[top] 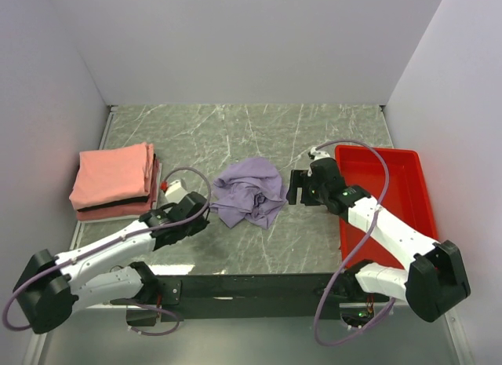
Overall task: Fold and stack the t-shirts
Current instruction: Flatten the tshirt out
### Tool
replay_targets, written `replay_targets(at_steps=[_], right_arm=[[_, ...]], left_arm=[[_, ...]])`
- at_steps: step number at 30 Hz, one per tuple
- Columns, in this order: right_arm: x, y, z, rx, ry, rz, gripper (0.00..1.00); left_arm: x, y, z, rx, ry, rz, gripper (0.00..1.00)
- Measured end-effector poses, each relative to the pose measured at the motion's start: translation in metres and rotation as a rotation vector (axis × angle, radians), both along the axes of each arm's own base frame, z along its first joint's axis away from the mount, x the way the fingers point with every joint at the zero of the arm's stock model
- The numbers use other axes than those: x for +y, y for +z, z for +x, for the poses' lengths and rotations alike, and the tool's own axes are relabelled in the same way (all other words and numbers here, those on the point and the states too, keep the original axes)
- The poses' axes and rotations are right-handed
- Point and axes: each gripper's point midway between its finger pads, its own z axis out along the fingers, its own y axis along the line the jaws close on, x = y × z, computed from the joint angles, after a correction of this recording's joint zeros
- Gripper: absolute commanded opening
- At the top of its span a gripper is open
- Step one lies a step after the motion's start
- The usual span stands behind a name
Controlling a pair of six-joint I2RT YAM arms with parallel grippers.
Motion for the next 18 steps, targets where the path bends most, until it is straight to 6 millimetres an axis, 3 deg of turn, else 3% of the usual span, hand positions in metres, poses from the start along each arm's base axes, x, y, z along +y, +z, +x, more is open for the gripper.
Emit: replay_targets(at_steps=[4, 18], right_arm=[[0.0, -0.006, -0.001, 0.023, -0.001, -0.006, 0.87], [0.001, -0.01, 0.0, 0.057, -0.022, -0.005, 0.84]], left_arm=[[0.017, 0.01, -0.002, -0.031, 0.053, 0.021, 0.0], [0.067, 0.016, -0.015, -0.036, 0.203, 0.147, 0.0]])
